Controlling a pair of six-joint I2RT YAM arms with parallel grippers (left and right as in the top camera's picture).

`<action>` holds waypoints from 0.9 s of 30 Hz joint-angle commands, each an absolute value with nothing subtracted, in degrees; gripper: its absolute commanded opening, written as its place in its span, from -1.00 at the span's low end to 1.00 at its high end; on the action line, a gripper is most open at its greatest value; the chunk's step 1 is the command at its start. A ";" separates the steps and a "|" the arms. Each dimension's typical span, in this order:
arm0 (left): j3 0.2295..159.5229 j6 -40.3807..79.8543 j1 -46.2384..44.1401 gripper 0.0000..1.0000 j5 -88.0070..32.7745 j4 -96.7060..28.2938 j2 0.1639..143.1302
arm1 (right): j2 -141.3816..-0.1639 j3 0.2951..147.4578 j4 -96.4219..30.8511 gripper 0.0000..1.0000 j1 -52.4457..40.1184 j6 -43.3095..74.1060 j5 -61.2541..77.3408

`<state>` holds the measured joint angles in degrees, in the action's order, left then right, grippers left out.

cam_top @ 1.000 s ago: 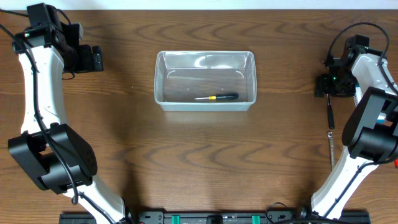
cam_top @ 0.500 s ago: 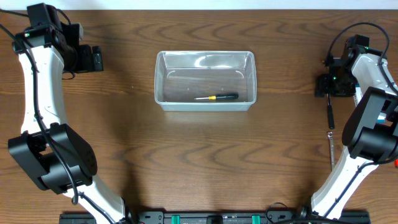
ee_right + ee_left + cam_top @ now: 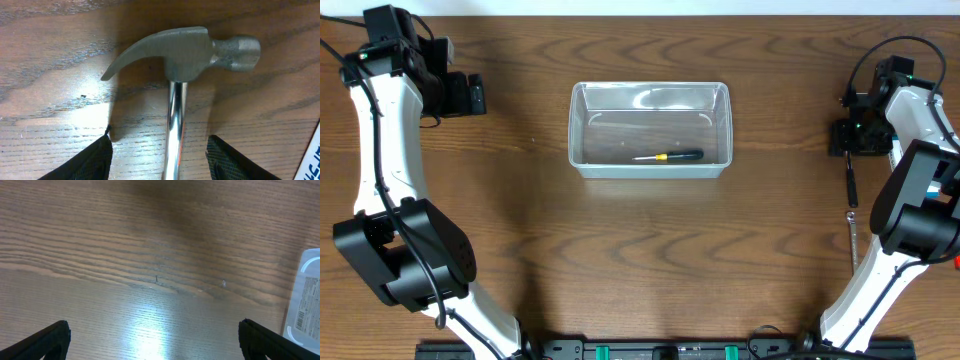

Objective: Pack container
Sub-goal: 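Close the right gripper on the hammer handle below the head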

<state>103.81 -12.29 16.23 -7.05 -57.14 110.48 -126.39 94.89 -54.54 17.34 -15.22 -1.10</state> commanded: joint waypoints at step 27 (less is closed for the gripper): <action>103.37 -12.84 16.36 0.96 -6.37 -57.32 110.89 | -126.69 93.47 -53.32 0.16 17.23 -15.92 -1.98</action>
